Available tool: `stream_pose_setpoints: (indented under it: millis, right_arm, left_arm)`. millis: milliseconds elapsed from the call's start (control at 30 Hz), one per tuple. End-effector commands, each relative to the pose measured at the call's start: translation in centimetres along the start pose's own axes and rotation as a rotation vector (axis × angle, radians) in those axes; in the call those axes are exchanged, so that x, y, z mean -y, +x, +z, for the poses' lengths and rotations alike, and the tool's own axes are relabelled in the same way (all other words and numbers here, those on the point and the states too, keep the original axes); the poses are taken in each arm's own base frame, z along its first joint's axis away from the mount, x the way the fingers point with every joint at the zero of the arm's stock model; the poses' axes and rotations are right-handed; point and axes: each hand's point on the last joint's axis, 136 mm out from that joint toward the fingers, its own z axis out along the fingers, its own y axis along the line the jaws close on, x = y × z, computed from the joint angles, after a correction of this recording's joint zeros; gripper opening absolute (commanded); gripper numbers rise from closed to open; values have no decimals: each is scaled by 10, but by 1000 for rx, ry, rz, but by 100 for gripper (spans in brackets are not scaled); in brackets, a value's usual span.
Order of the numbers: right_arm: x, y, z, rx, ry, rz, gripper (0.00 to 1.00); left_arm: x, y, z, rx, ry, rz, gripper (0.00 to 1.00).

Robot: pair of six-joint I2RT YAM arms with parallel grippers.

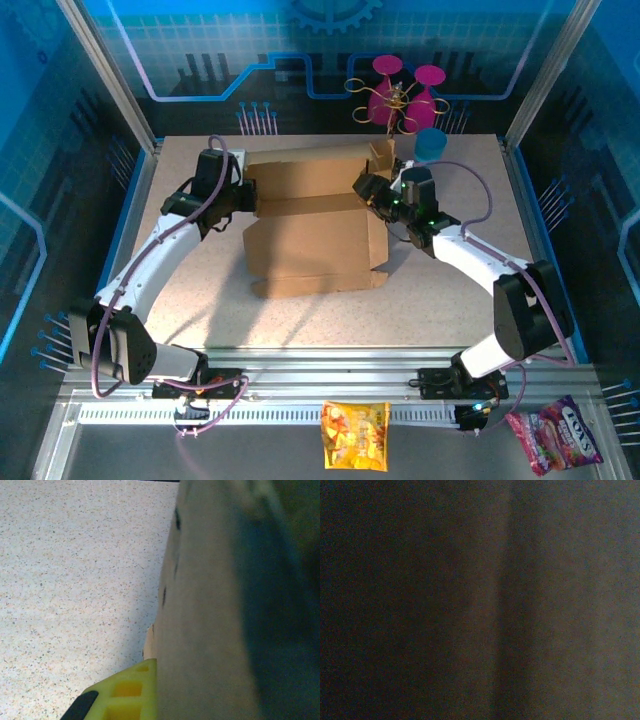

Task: Fold the paper box

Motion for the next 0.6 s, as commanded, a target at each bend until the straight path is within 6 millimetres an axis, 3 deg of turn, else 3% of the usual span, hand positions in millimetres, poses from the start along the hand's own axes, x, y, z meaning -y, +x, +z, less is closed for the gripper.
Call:
stream_pose_setpoints:
  millis: [0,200,300,400,567]
  right_arm:
    - [-46,-13,-23,23,-86,-97,59]
    - [-88,-37,-80,71,-211,-256,60]
    - [-96,-53,-112,117,-228,-314,60]
    - [-96,-73,-140,174,-213,-345,59]
    - [-73,-116,-159,276,-152,-340,50]
  left_arm:
    - [6,-21,-16,54,46,-17,0]
    - [6,-26,-17,63,69,24,0]
    - [6,-30,-17,68,87,32,0]
    - [8,-33,-17,73,114,38,0]
    - [18,-32,-18,60,179,79,0]
